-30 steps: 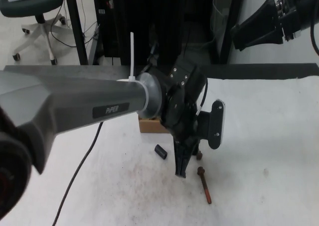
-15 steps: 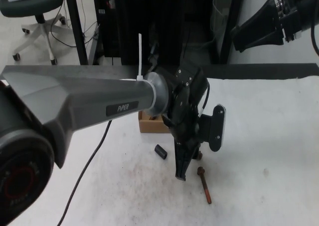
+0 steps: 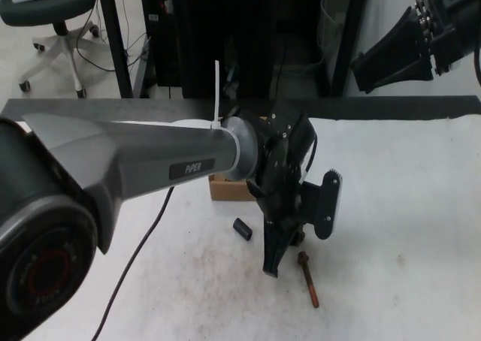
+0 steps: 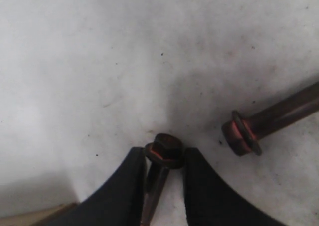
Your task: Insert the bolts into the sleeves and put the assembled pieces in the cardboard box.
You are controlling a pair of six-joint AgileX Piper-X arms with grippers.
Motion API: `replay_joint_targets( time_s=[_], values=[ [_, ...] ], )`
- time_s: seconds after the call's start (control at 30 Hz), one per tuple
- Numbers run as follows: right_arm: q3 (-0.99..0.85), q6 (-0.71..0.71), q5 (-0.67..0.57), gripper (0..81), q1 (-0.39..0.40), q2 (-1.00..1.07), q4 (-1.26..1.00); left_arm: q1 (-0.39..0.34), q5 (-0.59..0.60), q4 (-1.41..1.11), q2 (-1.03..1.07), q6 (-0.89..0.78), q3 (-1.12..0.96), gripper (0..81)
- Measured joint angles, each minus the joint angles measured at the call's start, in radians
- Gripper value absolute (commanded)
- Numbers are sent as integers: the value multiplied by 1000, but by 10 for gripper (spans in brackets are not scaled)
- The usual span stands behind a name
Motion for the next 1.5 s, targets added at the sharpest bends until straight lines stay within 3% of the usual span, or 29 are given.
replay_joint_targets(
  time_s=[0.2, 0.4, 0.77, 1.0, 1.1, 1.23, 1.4, 1.5],
  values=[
    [0, -8, 0, 8, 0, 0, 0, -2, -34, -15, 0, 9, 0, 0],
    [0, -8, 0, 8, 0, 0, 0, -10, -142, -33, -11, -11, 2, 0],
    [0, 30, 0, 8, 0, -4, 0, -5, -184, 68, -295, -461, 9, 0],
    [0, 110, -31, 8, 4, -69, 0, 28, -184, 316, -516, -769, 110, 0],
    [0, 128, 38, 8, 24, -77, 0, 59, -184, 334, -574, -850, 232, 0],
    [33, 154, 224, 8, 61, -76, -46, 104, -159, 256, -627, -846, 424, 0],
    [250, 376, 385, 8, 143, -76, -355, 130, -139, 131, -641, -800, 579, 0],
    [318, 435, 452, 8, 170, -74, -424, 140, -131, 111, -641, -789, 606, 0]
  ],
)
